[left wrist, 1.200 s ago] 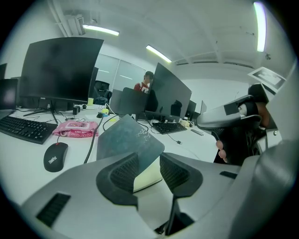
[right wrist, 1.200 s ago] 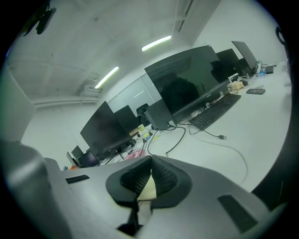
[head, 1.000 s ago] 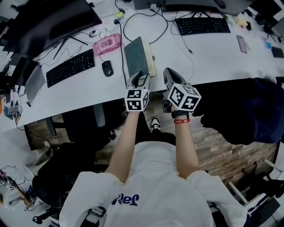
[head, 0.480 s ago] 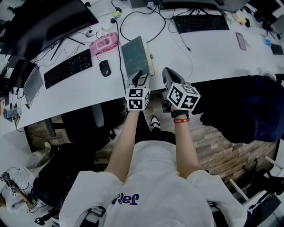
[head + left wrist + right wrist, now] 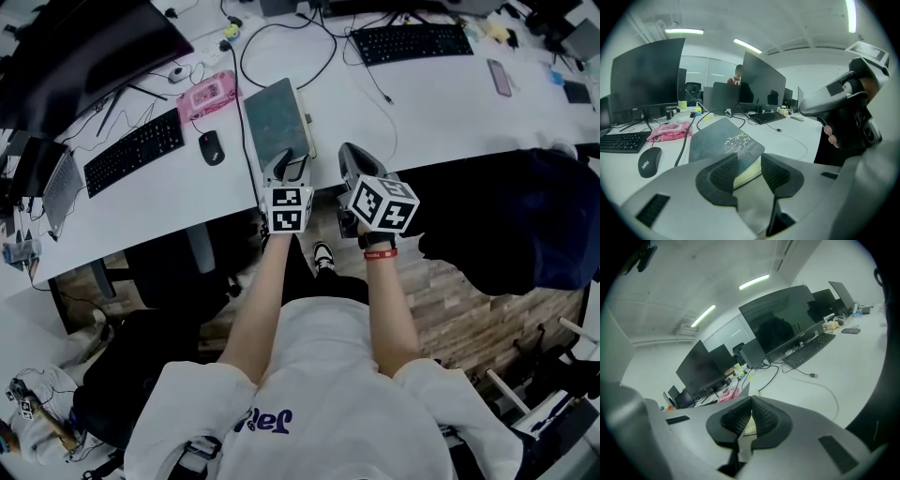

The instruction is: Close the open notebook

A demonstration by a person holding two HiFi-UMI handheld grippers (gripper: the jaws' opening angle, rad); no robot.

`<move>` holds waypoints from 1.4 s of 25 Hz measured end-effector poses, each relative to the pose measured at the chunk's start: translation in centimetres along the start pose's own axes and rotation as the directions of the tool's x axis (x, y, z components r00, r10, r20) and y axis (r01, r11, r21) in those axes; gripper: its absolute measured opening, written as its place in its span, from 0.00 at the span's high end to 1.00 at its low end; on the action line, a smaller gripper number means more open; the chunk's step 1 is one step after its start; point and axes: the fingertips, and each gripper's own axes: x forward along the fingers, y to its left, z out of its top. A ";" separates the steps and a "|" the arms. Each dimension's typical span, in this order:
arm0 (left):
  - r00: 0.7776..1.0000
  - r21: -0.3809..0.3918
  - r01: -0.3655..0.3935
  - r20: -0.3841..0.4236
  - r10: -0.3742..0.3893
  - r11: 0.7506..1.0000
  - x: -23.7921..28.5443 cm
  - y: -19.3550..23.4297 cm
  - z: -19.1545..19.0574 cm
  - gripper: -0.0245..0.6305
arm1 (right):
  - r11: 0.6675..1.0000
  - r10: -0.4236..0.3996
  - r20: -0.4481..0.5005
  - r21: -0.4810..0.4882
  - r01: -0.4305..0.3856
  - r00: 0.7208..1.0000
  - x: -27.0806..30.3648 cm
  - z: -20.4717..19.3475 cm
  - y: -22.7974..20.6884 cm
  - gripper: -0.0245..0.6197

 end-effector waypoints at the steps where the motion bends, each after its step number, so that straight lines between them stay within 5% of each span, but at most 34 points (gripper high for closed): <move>1: 1.000 0.011 -0.005 -0.005 0.005 1.000 0.1 -0.1 -0.1 0.71 | 1.000 -0.002 0.001 0.001 0.002 1.000 -0.1 0.0 -0.2 0.94; 15: 0.998 0.101 -0.021 -0.059 0.027 0.995 1.4 -1.0 -1.6 0.70 | 1.000 -0.030 0.005 0.004 0.030 1.000 -1.3 0.1 -1.7 0.94; 20: 0.998 -0.019 -0.007 -0.067 0.006 1.000 2.0 -0.8 -2.7 0.71 | 0.999 -0.035 0.000 0.003 0.035 0.999 -1.5 -0.1 -2.0 0.94; 30: 0.997 -0.010 0.001 -0.079 -0.002 1.000 2.1 -1.0 -2.8 0.72 | 0.999 -0.031 -0.001 -0.007 0.031 1.000 -1.8 0.1 -1.7 0.94; 35: 0.997 -0.118 0.029 -0.064 -0.037 0.993 1.0 -1.1 -1.9 0.71 | 0.999 -0.005 0.003 -0.033 0.005 1.000 -2.4 0.8 -0.3 0.94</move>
